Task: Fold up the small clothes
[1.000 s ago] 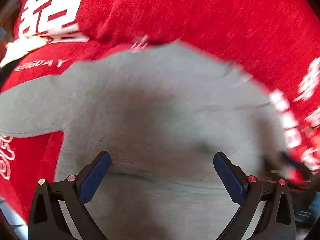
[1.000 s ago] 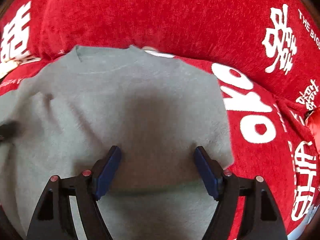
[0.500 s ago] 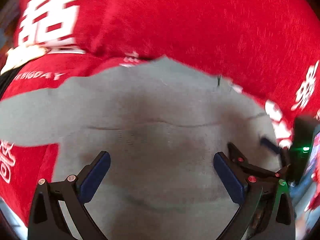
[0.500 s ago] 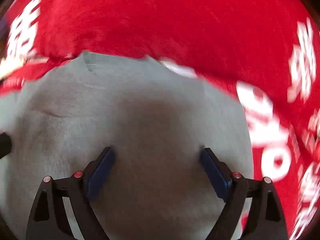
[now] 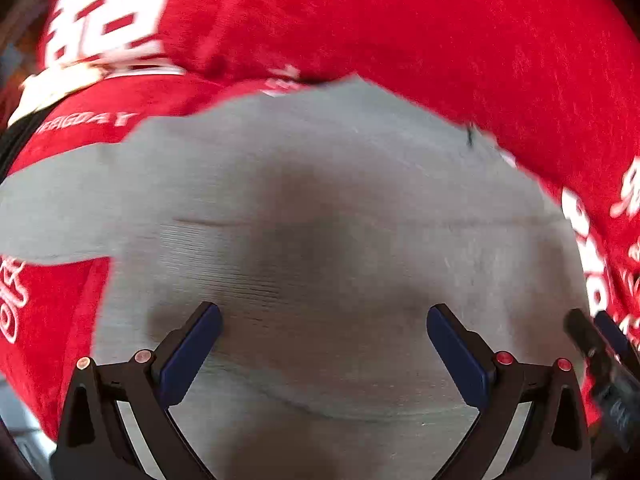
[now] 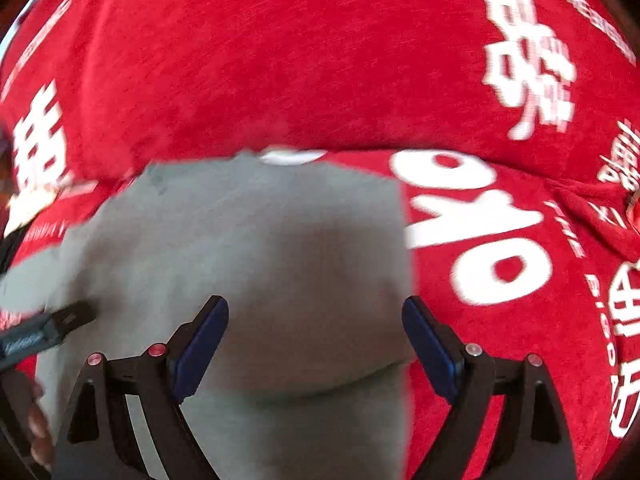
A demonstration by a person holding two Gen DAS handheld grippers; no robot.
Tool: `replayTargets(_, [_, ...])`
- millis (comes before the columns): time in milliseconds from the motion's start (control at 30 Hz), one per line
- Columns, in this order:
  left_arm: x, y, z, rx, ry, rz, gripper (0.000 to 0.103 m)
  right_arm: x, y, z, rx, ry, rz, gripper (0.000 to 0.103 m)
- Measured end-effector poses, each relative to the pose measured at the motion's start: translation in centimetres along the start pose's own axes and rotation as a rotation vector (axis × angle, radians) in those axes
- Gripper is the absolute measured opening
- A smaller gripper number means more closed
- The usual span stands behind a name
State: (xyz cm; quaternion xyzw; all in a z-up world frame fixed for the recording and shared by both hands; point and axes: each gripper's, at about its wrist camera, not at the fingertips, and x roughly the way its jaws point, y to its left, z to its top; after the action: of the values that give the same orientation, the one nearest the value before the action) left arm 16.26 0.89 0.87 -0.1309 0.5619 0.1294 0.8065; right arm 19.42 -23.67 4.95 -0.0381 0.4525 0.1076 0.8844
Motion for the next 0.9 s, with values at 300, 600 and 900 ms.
replayTargets(300, [-2.2, 4.6, -3.0, 0.007, -0.008, 0.054, 0.103, 0.8, 2.2, -2.9, -0.135, 0.085, -0.072, 0.091])
replayTargets(600, [-2.3, 2.3, -2.2, 0.024, 0.008, 0.057, 0.103, 3.3, 5.2, -1.9, -0.063, 0.199, -0.059, 0.092])
replayTargets(900, [-4.7, 9.7, -5.0, -0.161, -0.043, 0.029, 0.103, -2.7, 4.4, -8.7, -0.086, 0.161, -0.074, 0.092])
